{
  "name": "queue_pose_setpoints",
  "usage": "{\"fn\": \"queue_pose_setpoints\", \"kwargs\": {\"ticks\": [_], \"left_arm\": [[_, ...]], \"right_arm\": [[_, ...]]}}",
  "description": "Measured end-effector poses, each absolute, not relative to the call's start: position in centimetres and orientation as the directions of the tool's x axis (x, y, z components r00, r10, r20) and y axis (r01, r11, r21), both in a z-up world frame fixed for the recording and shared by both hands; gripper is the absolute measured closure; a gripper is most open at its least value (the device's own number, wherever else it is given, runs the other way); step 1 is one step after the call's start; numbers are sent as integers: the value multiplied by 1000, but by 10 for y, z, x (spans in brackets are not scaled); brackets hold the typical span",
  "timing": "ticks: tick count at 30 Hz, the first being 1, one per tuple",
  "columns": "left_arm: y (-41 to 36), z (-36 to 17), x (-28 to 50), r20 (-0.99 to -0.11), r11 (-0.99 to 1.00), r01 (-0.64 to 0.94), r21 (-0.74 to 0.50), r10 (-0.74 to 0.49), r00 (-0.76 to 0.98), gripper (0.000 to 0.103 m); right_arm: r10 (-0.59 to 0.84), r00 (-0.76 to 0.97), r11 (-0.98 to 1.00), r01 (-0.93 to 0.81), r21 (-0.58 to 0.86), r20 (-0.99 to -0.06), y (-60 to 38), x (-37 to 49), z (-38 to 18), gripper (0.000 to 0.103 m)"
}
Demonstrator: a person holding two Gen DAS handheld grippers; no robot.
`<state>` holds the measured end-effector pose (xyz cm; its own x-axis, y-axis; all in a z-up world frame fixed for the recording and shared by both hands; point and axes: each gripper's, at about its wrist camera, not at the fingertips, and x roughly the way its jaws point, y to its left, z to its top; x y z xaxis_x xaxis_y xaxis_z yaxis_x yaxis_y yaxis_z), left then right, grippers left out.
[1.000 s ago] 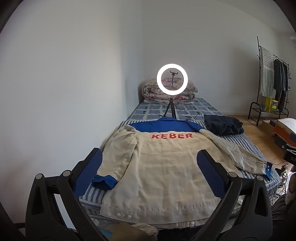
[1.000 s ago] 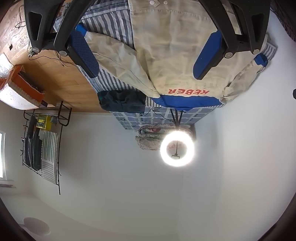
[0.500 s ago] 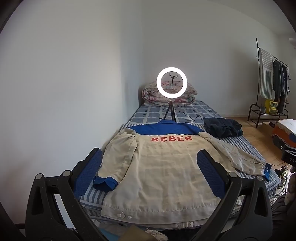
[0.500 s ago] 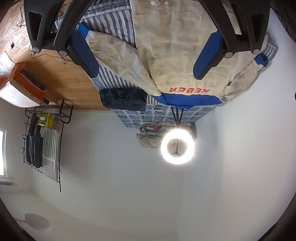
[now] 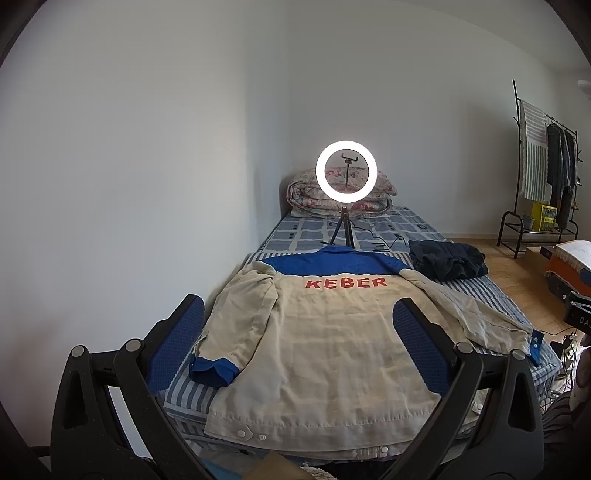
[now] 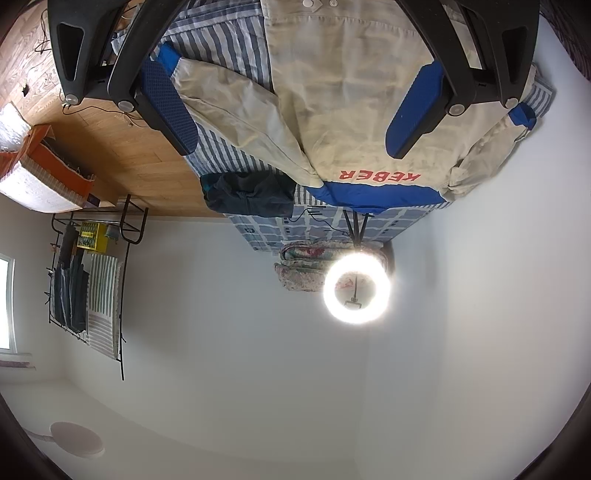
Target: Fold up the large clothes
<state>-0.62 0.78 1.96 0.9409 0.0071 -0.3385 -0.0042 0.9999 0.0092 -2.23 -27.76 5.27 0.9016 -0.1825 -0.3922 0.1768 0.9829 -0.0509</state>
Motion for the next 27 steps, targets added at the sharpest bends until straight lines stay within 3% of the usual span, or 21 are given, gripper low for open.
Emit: {"fn": "queue_pose_setpoints", "kwargs": {"ticks": [27], "left_arm": [[4,16,-6,-323,1000,-9,12,12,946,0]], "right_arm": [[-185,895,982,189,-31,-407,-284,-19,49,0]]}}
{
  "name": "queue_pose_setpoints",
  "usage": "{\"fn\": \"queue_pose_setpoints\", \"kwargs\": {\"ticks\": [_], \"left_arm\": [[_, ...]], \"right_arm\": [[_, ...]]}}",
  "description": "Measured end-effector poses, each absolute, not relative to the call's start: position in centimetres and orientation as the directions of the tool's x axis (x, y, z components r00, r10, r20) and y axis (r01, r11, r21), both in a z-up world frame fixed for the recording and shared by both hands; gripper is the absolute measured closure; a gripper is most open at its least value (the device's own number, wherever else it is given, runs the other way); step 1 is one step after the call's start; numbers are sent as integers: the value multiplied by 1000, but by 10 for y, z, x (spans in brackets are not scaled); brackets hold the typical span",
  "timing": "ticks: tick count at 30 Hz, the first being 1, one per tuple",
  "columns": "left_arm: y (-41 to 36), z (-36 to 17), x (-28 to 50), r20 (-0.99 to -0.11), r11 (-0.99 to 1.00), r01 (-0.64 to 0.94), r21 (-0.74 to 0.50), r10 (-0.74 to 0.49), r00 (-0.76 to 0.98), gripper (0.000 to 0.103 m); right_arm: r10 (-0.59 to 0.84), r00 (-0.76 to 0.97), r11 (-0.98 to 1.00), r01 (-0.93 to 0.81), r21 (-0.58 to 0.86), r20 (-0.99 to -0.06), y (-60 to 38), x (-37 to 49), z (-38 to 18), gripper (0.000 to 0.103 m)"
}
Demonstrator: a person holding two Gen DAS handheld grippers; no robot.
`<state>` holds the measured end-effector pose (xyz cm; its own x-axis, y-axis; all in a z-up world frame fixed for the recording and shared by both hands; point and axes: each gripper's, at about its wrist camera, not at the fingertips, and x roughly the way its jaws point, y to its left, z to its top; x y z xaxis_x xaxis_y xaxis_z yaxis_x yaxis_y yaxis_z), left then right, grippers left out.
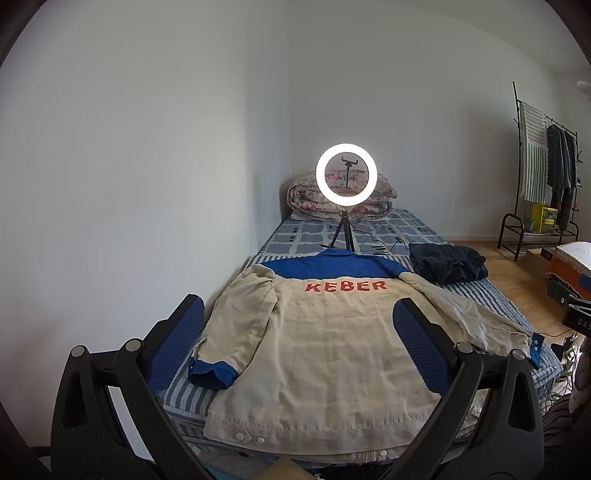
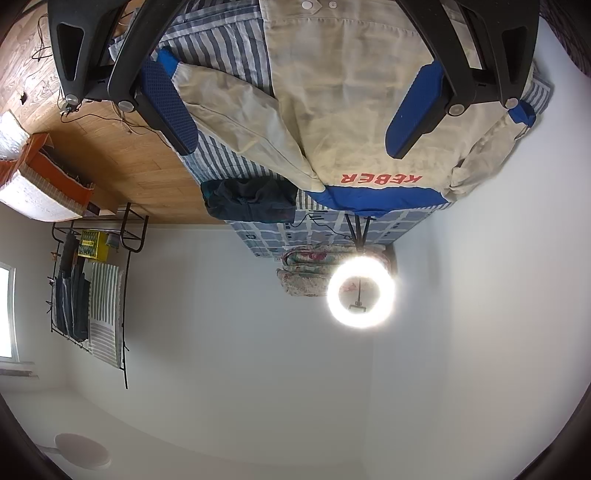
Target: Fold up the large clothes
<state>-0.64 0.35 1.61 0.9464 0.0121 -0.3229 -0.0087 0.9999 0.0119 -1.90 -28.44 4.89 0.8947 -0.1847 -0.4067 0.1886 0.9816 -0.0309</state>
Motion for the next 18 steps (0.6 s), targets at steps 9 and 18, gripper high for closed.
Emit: {"fn": "queue_pose_setpoints", "kwargs": {"ticks": [9,18], "left_arm": [[4,15,-7,-319,1000,-11,13,14,948,0],[4,16,-8,-317,1000,-13,15,17,948,0]], "right_arm": [[-185,894,982,188,-33,-408,-285,-19,48,0],[-177,896,983,180,-30,-407,-286,-20,45,0]]}}
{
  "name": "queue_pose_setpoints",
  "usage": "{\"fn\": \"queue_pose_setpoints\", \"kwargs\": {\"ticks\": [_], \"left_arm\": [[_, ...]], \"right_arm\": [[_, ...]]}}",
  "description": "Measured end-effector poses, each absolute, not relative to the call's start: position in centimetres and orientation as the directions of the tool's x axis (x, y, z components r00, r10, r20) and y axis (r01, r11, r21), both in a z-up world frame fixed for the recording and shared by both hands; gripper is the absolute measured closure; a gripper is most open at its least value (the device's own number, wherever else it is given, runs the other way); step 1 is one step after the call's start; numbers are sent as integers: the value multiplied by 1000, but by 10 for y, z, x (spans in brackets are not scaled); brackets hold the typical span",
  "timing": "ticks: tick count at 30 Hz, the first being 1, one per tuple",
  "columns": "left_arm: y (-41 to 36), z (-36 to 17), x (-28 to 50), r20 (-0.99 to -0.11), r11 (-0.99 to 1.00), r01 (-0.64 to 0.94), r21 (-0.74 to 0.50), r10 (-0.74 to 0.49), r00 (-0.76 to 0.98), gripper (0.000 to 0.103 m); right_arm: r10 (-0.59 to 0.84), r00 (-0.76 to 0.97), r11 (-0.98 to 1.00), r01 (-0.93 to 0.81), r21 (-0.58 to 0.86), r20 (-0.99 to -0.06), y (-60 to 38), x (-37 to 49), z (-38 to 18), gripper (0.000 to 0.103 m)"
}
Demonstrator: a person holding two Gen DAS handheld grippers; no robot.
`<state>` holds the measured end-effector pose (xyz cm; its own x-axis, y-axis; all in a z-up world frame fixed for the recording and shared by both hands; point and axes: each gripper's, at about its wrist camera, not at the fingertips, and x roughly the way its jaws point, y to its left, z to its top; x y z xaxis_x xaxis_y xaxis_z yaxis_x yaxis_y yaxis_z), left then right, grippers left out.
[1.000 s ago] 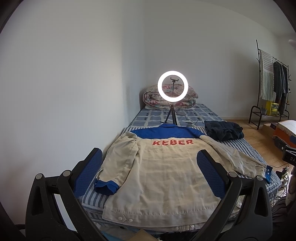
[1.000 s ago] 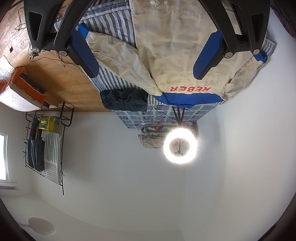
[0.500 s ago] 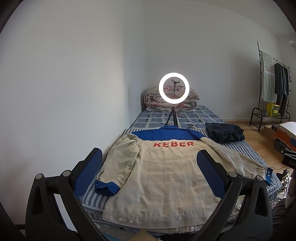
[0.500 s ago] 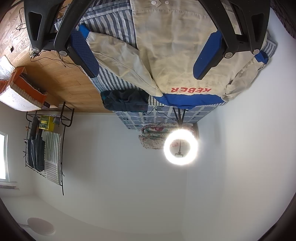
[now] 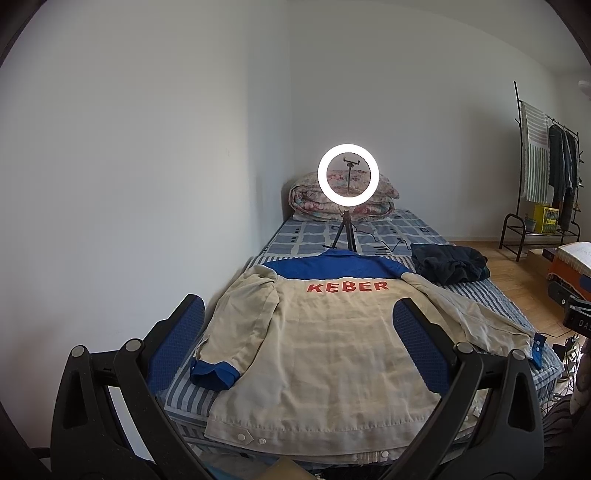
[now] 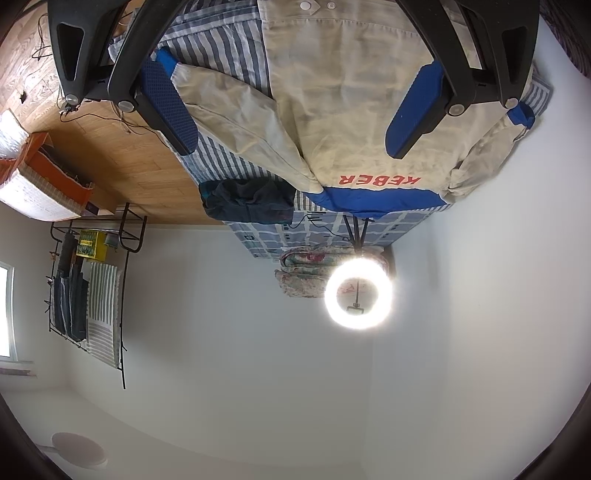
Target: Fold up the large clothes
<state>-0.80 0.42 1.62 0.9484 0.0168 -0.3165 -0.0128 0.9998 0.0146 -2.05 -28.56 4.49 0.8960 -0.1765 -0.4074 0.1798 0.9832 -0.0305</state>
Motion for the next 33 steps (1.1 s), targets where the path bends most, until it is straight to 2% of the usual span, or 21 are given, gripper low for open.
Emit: {"fn": "queue_pose_setpoints", "kwargs": {"ticks": [25,33], "left_arm": [[24,-2,5,-342,999,-41,27,48,939,0],[60,-22,14,-367,992,-100,77,122,922,0]], "right_arm": [[-131,891,991,128,-37,-436,-264,5,40,0],[-79,892,997,62,-51,-445,-236,39,35,0]]}}
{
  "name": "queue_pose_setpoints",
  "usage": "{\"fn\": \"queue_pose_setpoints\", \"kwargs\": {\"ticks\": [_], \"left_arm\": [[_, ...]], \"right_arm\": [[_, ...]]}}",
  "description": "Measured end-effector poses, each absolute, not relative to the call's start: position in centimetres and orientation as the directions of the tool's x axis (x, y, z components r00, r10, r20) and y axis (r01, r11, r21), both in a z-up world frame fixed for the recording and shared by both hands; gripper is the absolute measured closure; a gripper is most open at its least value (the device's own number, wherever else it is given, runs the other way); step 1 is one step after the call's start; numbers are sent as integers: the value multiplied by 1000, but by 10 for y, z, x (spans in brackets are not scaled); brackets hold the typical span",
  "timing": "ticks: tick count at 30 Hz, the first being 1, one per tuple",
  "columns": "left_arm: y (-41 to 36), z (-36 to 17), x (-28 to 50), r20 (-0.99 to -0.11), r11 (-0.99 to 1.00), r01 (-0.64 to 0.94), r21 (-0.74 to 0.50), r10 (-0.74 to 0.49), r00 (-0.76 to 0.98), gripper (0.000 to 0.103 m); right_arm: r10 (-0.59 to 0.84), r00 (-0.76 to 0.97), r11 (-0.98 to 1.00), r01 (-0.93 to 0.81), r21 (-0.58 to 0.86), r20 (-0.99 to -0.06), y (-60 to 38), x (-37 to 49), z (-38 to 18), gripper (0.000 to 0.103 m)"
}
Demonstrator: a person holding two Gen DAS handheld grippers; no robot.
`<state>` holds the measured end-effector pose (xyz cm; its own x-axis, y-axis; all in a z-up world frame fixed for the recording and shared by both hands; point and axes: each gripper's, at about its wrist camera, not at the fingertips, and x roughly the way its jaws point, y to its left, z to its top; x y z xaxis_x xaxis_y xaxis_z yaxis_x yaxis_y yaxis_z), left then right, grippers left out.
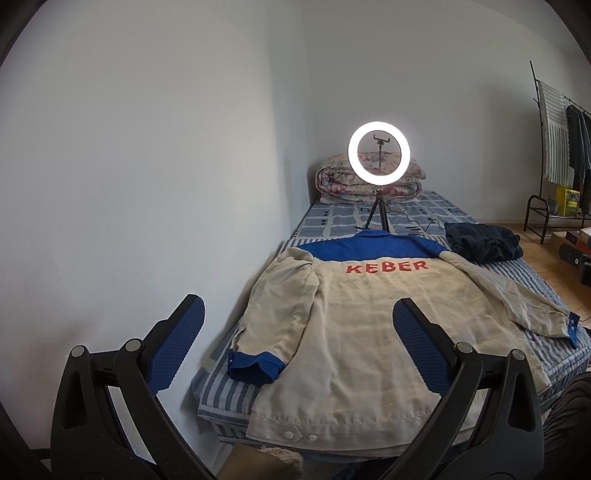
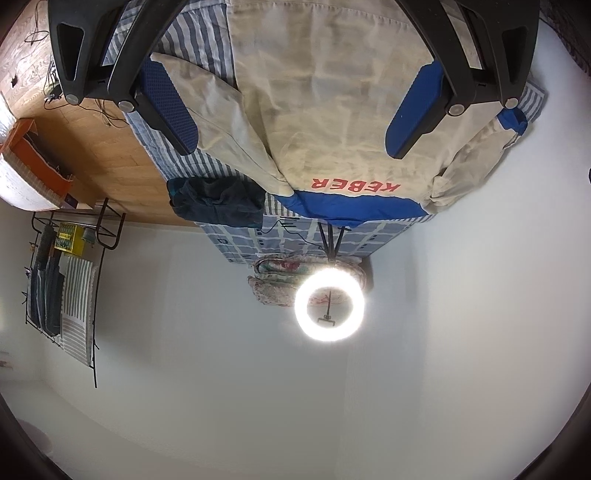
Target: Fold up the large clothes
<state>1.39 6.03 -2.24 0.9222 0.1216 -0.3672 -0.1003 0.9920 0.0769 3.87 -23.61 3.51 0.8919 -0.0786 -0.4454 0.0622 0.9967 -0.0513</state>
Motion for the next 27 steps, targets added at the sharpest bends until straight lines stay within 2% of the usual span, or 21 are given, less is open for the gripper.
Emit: {"fn": "queue_pose_setpoints", "kwargs": {"ticks": [7,10,13,14,15,19,21,23,27], "left_arm": [[98,-49,23,-428,984,-165,66,177,886,0],[107,-61,25,-445,982,-175,71,188,875,0],[119,-75,30,-491,983,-180,42,177,853,10],[123,-78,32,-507,983,-181,25,169,845,17],[126,-81,33,-519,983,-182,8,159,840,23],[140,-92,34,-548,982,-184,-39,133,826,28],[144,-97,34,-561,981,-188,-43,132,817,35],[147,-100,35,-570,980,-193,-46,133,811,36],[156,-105,35,-580,978,-202,-56,133,804,37]], "right_arm": [[68,894,991,-111,-73,-443,-184,78,23,2],[156,874,973,-217,-81,-460,-155,97,17,7],[232,839,951,-303,-68,-493,-127,118,10,12],[257,822,942,-330,-58,-509,-117,126,7,14],[286,802,932,-360,-42,-525,-108,133,3,16],[417,691,877,-476,62,-590,-69,163,-15,24],[477,610,842,-522,132,-632,-46,178,-28,28],[539,512,802,-555,222,-669,-26,193,-45,31],[598,341,758,-534,375,-725,10,228,-85,43]]}}
